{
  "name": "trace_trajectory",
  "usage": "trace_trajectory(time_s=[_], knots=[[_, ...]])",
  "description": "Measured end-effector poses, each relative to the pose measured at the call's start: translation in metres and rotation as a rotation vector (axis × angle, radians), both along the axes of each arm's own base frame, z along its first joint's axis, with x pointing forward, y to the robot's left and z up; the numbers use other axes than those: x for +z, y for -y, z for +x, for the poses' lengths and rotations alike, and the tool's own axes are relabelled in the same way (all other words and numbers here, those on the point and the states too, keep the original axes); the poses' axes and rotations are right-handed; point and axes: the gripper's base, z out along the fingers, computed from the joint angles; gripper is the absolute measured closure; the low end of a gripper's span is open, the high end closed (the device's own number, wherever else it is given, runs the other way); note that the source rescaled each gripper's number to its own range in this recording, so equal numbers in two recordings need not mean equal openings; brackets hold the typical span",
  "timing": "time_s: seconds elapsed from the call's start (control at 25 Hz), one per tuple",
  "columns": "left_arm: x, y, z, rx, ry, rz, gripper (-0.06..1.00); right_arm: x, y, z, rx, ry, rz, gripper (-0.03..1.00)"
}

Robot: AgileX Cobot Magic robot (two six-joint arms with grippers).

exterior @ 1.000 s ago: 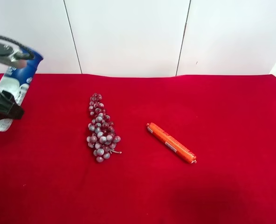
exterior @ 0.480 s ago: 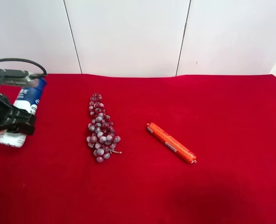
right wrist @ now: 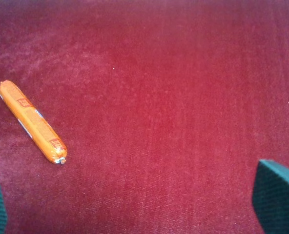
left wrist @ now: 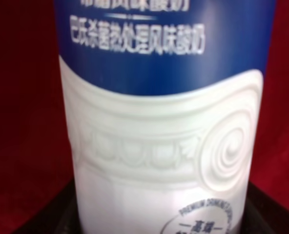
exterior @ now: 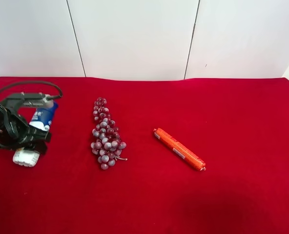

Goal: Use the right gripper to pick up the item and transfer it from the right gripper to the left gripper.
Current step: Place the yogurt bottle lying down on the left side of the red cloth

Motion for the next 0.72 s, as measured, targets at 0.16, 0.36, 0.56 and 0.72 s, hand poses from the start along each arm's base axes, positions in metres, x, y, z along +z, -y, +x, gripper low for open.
trace_trajectory(time_s=[0.16, 0.36, 0.56, 0.72], knots=[[-0.0116, -0.0001, 0.0011, 0.004, -0.031, 0.003, 0.83, 0.0, 0.0, 0.0, 0.0, 0.0, 0.0, -0.03], [-0.0126, 0.0003, 0.0023, 0.023, -0.023, -0.006, 0.83, 0.0, 0.0, 0.0, 0.0, 0.0, 0.0, -0.03], [-0.0125, 0.0008, 0.0023, 0.063, -0.027, -0.022, 0.49, 0.0, 0.0, 0.0, 0.0, 0.0, 0.0, -0.03], [-0.0125, 0.0009, 0.0025, 0.08, -0.028, -0.028, 0.01, 0.0, 0.0, 0.0, 0.0, 0.0, 0.0, -0.03]])
